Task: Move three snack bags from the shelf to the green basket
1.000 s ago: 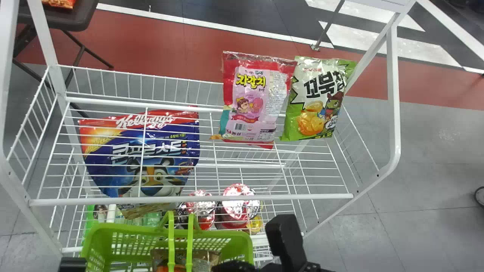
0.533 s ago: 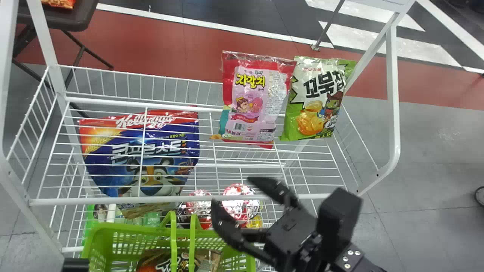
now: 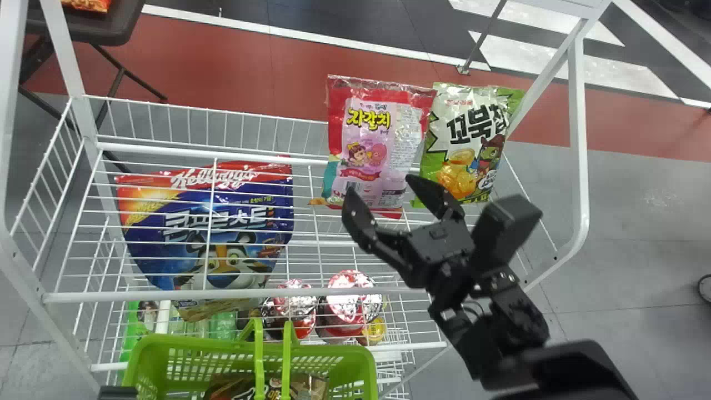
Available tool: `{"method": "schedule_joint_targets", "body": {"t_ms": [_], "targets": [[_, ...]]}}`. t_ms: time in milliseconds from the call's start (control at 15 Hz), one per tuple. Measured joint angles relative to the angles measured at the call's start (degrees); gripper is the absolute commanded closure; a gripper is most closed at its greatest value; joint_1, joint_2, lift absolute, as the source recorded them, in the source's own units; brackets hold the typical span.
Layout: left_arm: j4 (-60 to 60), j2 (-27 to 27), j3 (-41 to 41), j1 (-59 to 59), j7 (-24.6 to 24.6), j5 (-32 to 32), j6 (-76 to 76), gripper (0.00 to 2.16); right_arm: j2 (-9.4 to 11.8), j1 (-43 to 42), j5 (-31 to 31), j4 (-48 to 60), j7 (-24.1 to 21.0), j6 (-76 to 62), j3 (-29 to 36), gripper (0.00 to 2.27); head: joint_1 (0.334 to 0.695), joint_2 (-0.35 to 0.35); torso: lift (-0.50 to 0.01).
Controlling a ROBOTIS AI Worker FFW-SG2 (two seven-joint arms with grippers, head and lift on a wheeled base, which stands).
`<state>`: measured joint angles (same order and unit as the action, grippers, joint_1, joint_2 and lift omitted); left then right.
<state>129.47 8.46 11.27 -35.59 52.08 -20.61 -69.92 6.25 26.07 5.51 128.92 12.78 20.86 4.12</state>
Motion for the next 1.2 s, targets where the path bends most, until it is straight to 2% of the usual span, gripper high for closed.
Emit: {"method": "schedule_joint_targets", "body": {"t_ms": [200,333,400,533,600,667,1200], "targets": [[0.00,0.44,-0.07,0.12,0.09,-0.08,-0.11,1.96,-0.01,-6.78,-0.40,-6.18,-1.73,2.88,0.28,0.09,0.695,-0.350,-0.048],[0.00,0.64,-0.28,0.16,0.13,-0.17,-0.18,1.96,-0.01,-10.06,-0.55,-9.79,-1.58,3.77,0.37,0.27,0.695,-0.350,-0.048],[-0.01,0.72,-0.41,0.21,0.13,-0.27,-0.22,1.96,0.00,-11.32,-0.84,-11.09,-0.49,4.19,0.41,0.54,0.695,-0.350,-0.048],[-0.16,0.80,-0.52,0.45,0.00,-0.40,-0.33,1.96,0.06,-12.76,-1.80,-12.12,2.66,4.33,0.27,1.89,0.695,-0.350,-0.048],[-0.28,0.79,-0.51,0.62,-0.05,-0.40,-0.35,1.96,0.07,-13.26,-2.09,-12.18,3.29,4.98,0.09,2.13,0.695,-0.350,-0.048],[-0.46,0.78,-0.47,0.83,-0.12,-0.40,-0.35,1.96,0.08,-13.37,-2.12,-12.02,3.48,5.69,-0.08,2.25,0.695,-0.350,-0.048],[-0.89,0.66,-0.52,1.36,-0.23,-0.57,-0.46,1.96,0.08,-12.93,-1.11,-10.36,4.07,4.12,0.15,2.25,0.695,-0.350,-0.048]]}}
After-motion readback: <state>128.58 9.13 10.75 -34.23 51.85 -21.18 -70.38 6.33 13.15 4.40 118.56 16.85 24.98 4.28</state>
